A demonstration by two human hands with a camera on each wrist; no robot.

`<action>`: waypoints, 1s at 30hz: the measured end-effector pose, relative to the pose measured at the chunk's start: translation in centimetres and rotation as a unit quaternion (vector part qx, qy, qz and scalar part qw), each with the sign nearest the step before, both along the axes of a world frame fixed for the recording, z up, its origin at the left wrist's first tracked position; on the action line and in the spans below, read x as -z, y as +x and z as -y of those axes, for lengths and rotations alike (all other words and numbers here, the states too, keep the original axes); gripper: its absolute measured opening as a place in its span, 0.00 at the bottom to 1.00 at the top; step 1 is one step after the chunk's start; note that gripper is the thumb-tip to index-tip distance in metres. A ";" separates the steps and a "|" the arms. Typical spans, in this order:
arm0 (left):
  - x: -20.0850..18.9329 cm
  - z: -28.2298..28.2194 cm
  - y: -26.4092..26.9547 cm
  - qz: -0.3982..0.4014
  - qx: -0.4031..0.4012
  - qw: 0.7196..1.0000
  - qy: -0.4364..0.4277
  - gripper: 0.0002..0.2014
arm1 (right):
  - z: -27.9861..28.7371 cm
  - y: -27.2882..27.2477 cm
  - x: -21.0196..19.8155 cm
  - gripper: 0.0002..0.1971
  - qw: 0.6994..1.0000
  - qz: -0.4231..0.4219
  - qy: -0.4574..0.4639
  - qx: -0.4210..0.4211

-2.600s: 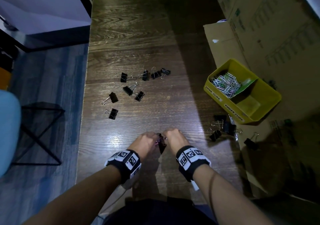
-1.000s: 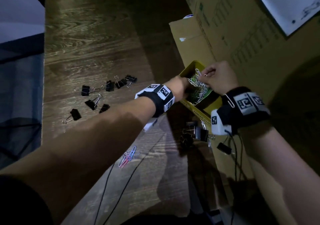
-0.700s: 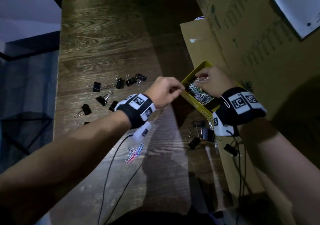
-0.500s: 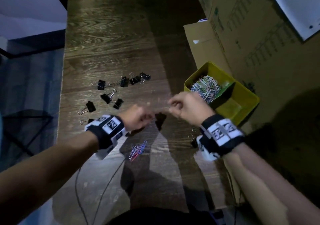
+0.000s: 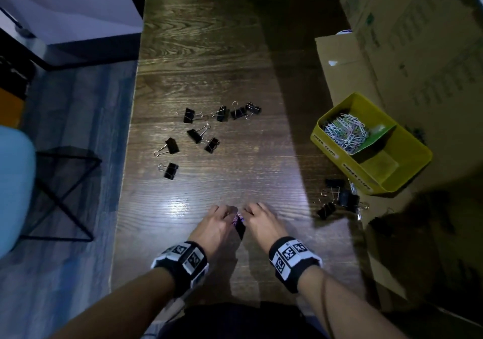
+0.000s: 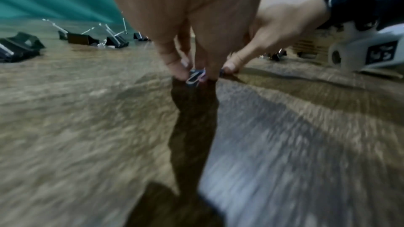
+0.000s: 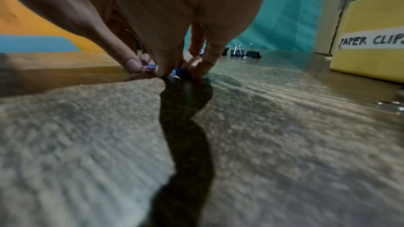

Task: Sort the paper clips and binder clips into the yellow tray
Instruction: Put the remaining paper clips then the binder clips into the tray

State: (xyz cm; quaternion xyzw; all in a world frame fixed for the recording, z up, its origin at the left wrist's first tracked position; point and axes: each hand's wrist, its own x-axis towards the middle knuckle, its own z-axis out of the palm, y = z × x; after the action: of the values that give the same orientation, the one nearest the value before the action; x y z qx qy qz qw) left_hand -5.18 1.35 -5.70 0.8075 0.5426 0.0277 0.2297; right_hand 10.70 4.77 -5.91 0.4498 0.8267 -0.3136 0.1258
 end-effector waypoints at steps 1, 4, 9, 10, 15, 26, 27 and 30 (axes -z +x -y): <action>-0.2 0.1 0.0 -0.001 0.008 1.000 0.007 0.17 | 0.1 -0.1 -0.3 0.21 1.000 0.014 0.001 -0.002; 0.1 -0.1 -0.4 -0.017 0.036 0.999 0.012 0.16 | 0.4 -0.5 -0.9 0.20 0.998 0.057 0.012 -0.026; 0.6 -0.9 -1.0 -0.126 0.129 0.983 -0.019 0.16 | 0.4 -0.7 -1.8 0.19 0.988 0.089 0.044 -0.119; 0.5 -1.1 -1.0 -0.136 0.142 0.980 -0.024 0.14 | 0.3 -0.8 -1.9 0.18 0.986 0.091 0.048 -0.129; -0.6 -2.1 0.0 -0.158 0.128 0.978 -0.034 0.13 | -0.1 -2.1 -2.2 0.15 0.986 0.104 0.046 -0.125; -0.3 -2.1 1.6 -0.174 -0.091 0.973 -0.121 0.18 | 0.5 -2.7 -2.3 0.14 0.988 0.110 0.062 -0.084; -0.4 -2.2 1.6 -0.172 -0.107 0.971 -0.125 0.18 | 0.6 -2.7 -2.2 0.14 0.989 0.110 0.061 -0.081; -0.2 -2.1 1.5 -0.156 -0.125 0.971 -0.131 0.19 | 0.8 -2.6 -2.0 0.14 0.989 0.114 0.059 -0.072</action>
State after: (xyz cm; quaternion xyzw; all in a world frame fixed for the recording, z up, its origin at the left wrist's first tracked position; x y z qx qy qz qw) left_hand -3.67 3.49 -5.48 0.6906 0.6673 -0.1413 0.2406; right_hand 8.09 3.99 -3.88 0.4289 0.8543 -0.2010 0.2143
